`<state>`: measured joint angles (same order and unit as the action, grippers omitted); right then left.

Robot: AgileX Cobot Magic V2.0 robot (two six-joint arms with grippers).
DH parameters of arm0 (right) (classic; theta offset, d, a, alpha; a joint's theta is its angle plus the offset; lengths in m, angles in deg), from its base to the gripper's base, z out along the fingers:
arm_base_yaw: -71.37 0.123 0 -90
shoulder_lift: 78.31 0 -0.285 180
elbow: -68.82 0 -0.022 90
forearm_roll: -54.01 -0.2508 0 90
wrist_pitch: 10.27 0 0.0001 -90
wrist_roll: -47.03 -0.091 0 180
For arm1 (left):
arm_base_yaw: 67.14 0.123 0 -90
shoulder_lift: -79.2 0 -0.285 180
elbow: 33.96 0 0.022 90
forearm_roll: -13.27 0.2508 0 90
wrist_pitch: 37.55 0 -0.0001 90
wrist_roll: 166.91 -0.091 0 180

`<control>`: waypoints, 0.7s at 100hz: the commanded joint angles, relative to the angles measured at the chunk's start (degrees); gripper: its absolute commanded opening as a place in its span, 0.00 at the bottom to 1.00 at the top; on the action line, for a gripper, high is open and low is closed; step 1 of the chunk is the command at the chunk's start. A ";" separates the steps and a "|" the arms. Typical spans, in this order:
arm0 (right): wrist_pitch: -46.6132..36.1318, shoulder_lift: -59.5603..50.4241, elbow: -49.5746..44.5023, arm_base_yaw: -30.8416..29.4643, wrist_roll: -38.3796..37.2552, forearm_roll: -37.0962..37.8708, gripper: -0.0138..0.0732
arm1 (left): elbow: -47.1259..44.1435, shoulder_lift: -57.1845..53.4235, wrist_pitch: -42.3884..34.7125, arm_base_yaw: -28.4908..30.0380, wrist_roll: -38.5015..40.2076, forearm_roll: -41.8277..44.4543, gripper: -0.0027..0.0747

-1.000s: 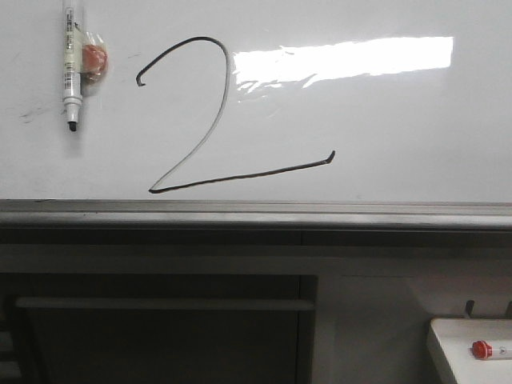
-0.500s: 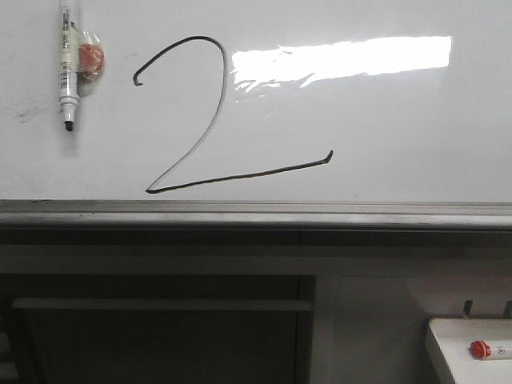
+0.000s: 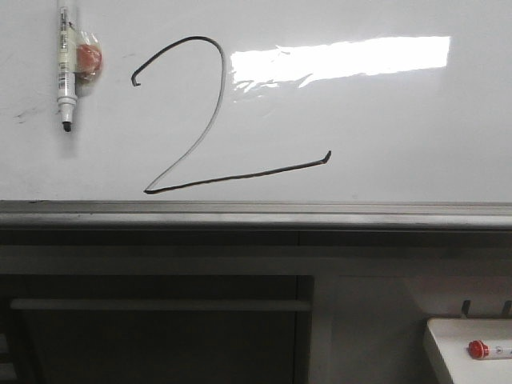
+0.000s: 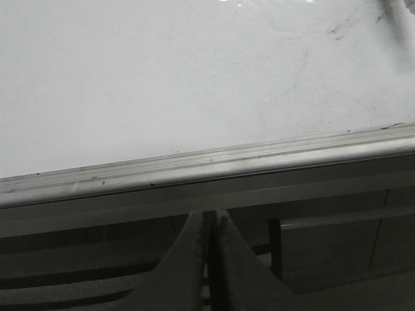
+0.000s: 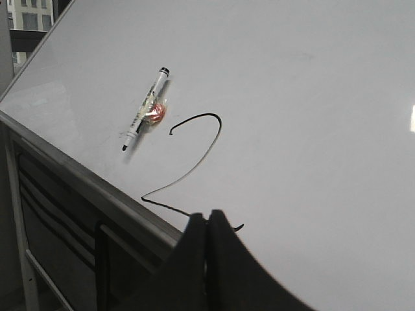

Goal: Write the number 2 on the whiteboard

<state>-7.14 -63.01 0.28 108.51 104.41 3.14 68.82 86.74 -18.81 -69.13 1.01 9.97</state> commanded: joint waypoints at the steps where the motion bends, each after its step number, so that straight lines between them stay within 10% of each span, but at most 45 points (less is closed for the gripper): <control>1: -2.68 0.08 0.98 -0.26 -0.04 0.16 0.08 | -0.69 -1.56 -3.61 0.16 0.76 -0.17 0.01; 16: -3.54 -1.43 -1.27 -1.68 -2.87 16.59 0.08 | -0.69 -1.56 -3.61 0.16 0.76 -0.28 0.01; 43: 2.46 -8.92 -7.04 -17.69 -62.20 57.88 0.08 | -0.69 -1.56 -3.71 0.16 0.76 -0.28 0.01; 70: 7.66 -9.21 -10.89 -23.05 -63.00 58.68 0.08 | -0.69 -1.56 -3.71 0.16 0.76 -0.28 0.01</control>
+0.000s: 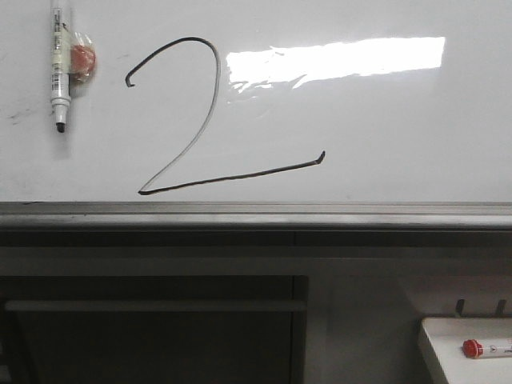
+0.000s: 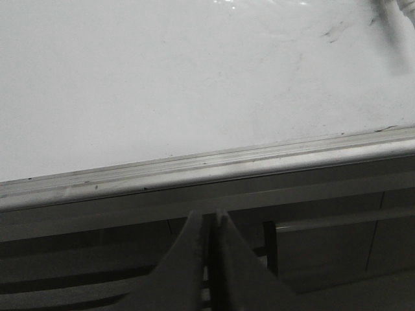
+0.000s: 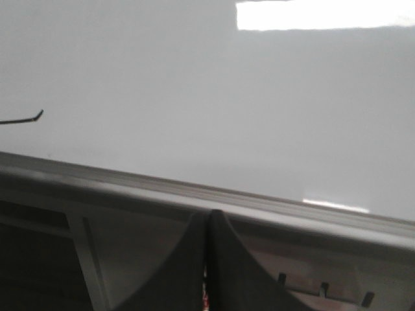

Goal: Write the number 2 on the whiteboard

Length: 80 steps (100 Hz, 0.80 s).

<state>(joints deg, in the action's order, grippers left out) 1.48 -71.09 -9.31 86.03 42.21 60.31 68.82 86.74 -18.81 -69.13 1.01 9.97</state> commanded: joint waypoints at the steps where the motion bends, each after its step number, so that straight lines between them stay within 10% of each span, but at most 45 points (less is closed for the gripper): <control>1: -0.96 -1.12 -1.30 -0.57 -0.80 1.51 0.08 | -0.69 -1.56 -3.71 0.16 0.76 -0.28 0.01; 80: 5.57 -1.12 -1.30 -0.57 -0.80 1.51 0.08 | -0.69 -1.56 -3.71 0.16 0.76 -0.28 0.01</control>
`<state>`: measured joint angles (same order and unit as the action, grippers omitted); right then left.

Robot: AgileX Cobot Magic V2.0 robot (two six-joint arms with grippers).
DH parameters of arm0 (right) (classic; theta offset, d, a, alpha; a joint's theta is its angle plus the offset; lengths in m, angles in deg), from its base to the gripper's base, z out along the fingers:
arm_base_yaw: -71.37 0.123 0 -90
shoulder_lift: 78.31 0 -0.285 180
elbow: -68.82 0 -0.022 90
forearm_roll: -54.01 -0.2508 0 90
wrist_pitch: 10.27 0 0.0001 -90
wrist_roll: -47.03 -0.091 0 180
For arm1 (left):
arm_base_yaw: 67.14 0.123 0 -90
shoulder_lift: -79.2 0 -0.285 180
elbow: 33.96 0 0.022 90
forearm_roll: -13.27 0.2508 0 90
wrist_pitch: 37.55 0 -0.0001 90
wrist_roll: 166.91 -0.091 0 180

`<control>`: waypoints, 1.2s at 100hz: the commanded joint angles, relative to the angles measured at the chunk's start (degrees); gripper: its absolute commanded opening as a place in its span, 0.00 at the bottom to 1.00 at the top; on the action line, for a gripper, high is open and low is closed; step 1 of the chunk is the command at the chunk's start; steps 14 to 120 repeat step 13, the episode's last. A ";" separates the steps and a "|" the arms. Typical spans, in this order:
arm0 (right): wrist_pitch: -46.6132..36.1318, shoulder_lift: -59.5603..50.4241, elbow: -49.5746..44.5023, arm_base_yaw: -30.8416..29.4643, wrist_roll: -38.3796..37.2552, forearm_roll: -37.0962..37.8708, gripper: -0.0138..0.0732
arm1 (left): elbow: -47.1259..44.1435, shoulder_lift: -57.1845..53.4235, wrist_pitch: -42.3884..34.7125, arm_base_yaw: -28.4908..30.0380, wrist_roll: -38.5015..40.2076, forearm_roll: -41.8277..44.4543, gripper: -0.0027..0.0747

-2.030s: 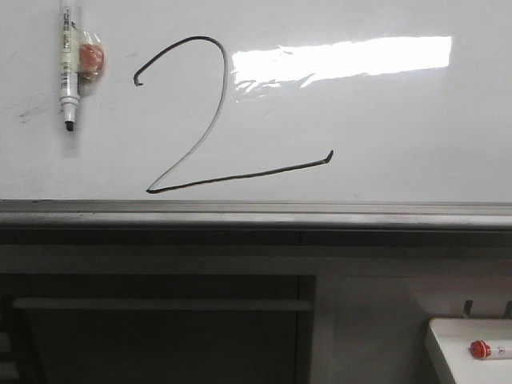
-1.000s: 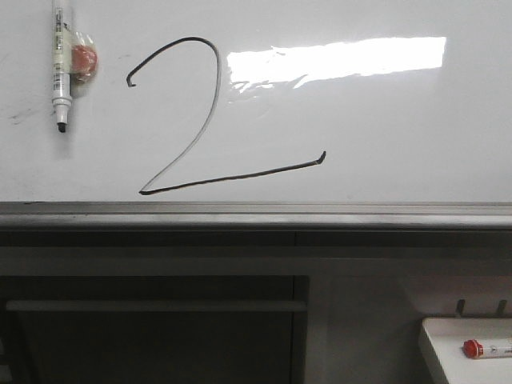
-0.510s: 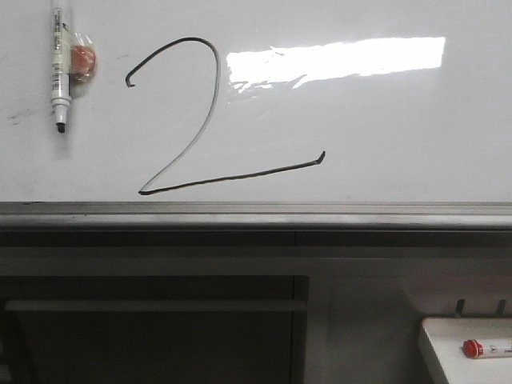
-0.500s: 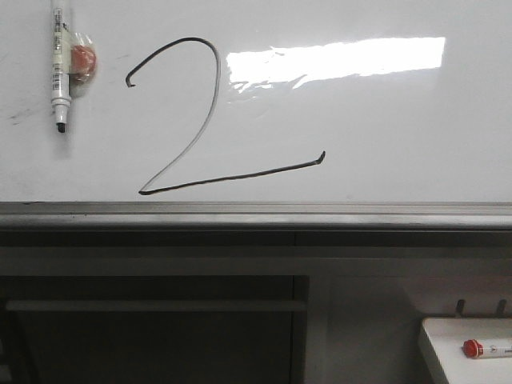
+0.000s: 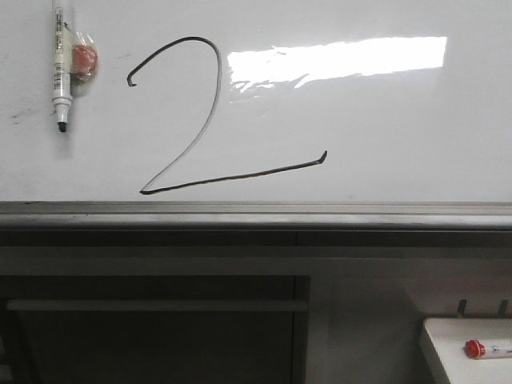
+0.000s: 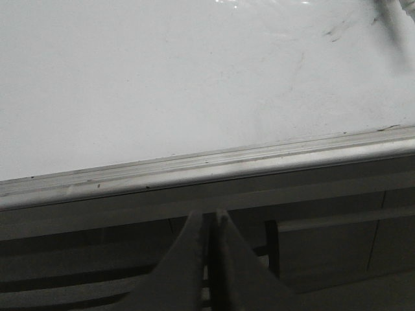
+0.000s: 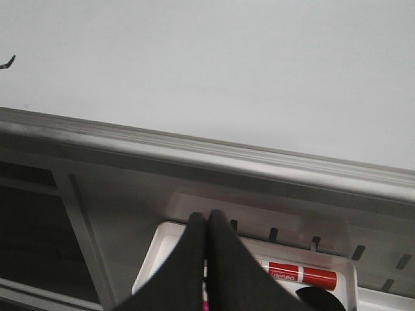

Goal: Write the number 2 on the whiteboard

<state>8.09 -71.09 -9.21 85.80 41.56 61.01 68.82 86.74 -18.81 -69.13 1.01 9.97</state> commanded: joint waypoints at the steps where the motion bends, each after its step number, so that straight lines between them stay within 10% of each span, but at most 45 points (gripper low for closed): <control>1: -1.04 -1.12 -1.40 -0.33 -0.14 0.80 0.08 | -0.69 -1.56 -3.71 0.16 0.76 -0.28 0.01; 120: -1.04 -1.12 -1.40 -0.33 -0.14 0.80 0.08 | -0.69 -1.56 -3.71 0.16 0.76 -0.28 0.01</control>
